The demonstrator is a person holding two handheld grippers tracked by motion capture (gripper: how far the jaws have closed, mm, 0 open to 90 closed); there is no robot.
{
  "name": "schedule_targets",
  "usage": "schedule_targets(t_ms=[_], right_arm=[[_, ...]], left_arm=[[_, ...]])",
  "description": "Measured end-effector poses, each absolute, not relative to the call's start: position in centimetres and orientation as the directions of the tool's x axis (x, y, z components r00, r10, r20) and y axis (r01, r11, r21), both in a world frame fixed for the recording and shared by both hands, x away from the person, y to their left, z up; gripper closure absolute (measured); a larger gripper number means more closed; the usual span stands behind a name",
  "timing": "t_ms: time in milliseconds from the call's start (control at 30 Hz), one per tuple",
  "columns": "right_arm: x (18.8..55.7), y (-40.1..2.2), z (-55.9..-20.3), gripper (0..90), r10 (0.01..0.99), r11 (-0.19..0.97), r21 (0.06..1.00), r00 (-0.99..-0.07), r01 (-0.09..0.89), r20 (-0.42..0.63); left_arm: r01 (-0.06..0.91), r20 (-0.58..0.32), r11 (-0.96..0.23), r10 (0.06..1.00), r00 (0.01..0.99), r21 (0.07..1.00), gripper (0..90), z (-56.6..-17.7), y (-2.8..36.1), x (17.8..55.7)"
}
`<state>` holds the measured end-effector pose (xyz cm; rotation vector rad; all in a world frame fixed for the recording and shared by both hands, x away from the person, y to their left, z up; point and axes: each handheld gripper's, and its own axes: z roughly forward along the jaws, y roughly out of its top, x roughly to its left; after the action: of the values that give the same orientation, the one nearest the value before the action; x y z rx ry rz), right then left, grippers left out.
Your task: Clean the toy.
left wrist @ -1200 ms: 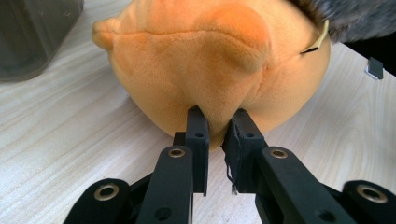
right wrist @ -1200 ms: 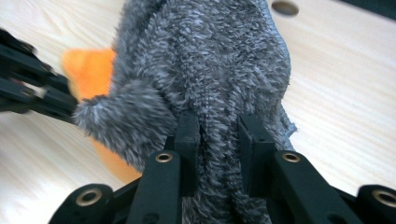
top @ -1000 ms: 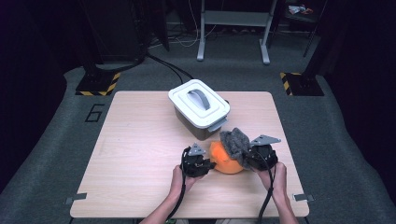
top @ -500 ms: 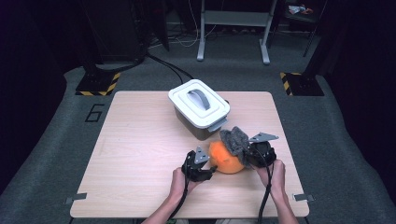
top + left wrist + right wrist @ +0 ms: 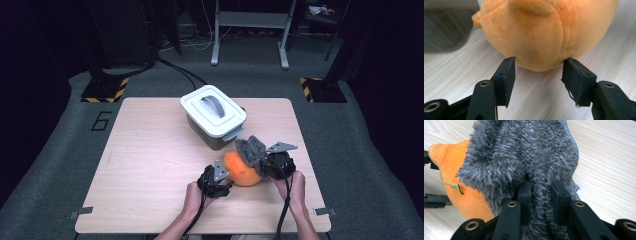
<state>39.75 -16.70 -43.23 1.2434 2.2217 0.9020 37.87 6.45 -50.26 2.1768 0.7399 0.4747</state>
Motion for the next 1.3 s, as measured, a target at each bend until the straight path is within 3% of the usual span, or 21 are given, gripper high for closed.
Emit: schedule_targets(t_ms=[200,333,567,1067,1300], right_arm=[[39.6,-16.6,-43.2,72.2,0.861,0.39,0.724,-0.504,0.569,-0.067],[39.5,-16.5,-43.2,72.2,0.863,0.383,0.728,-0.501,0.568,-0.063],[39.0,-16.8,-42.9,72.2,0.86,0.38,0.742,-0.506,0.552,-0.063],[35.6,-16.0,-40.0,72.2,0.825,0.407,0.795,-0.556,0.45,-0.107],[35.5,-13.5,-40.5,72.2,0.785,0.475,0.766,-0.602,0.433,-0.146]], left_arm=[[0.347,0.109,-0.533,0.648,0.754,0.772,51.8,-50.4,6.0,37.9],[0.346,0.109,-0.537,0.645,0.757,0.769,63.3,-50.4,6.0,38.0],[0.384,0.034,-0.487,0.651,0.758,0.785,79.4,-50.3,6.4,38.4],[0.517,-0.196,-0.36,0.642,0.741,0.777,82.4,-48.1,7.3,38.8],[0.534,-0.236,-0.341,0.627,0.742,0.774,82.4,-47.4,7.4,38.8]])
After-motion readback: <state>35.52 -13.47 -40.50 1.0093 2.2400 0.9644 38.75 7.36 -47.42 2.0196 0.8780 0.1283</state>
